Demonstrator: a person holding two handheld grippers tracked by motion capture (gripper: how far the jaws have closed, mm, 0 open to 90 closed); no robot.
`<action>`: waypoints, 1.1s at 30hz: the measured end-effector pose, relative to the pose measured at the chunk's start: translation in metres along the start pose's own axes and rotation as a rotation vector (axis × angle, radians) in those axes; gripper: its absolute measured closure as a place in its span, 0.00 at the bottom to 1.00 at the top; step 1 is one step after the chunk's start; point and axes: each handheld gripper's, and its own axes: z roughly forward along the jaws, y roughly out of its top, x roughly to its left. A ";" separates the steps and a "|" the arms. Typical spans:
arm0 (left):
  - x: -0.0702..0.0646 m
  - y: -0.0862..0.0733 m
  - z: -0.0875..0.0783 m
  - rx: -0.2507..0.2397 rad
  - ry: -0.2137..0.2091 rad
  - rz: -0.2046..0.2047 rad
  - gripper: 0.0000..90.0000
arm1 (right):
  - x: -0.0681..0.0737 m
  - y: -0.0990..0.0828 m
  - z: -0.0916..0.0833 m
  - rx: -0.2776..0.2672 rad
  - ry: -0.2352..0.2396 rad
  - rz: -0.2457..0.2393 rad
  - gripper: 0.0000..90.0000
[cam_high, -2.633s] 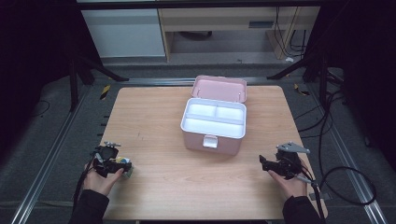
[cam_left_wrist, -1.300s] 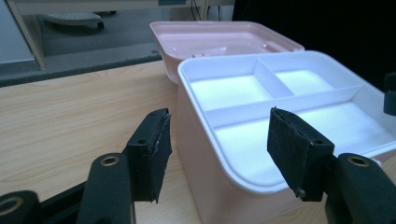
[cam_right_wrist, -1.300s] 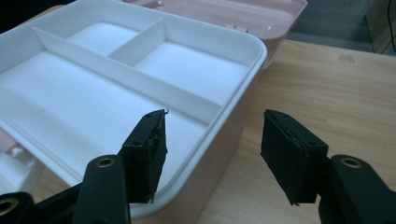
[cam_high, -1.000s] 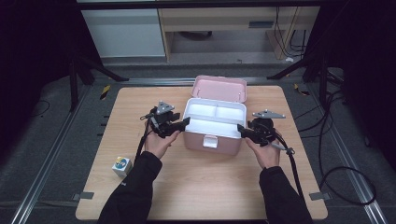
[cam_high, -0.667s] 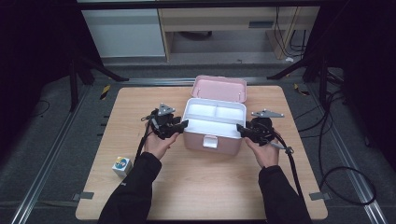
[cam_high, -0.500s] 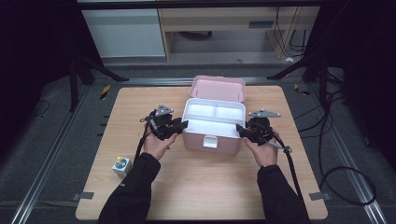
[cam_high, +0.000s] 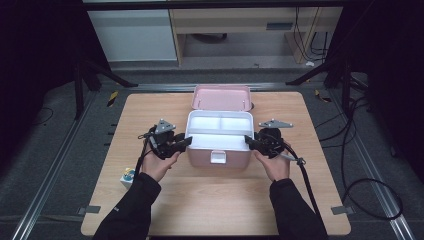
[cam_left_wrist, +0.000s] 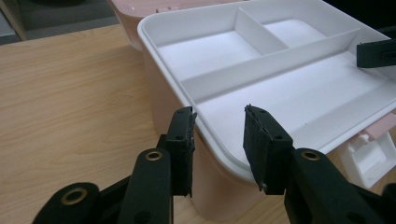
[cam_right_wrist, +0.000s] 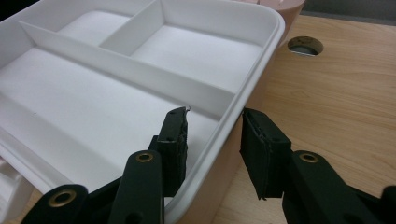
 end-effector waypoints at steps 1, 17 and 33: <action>0.000 -0.002 -0.003 0.000 0.003 -0.003 0.70 | 0.002 0.000 0.000 0.001 0.005 -0.001 0.68; 0.007 -0.007 -0.017 0.001 -0.008 0.017 0.67 | 0.020 -0.003 -0.004 0.004 0.020 -0.019 0.65; 0.034 0.045 -0.032 0.044 -0.089 0.226 0.55 | -0.005 0.038 -0.033 -0.057 0.112 -0.153 0.36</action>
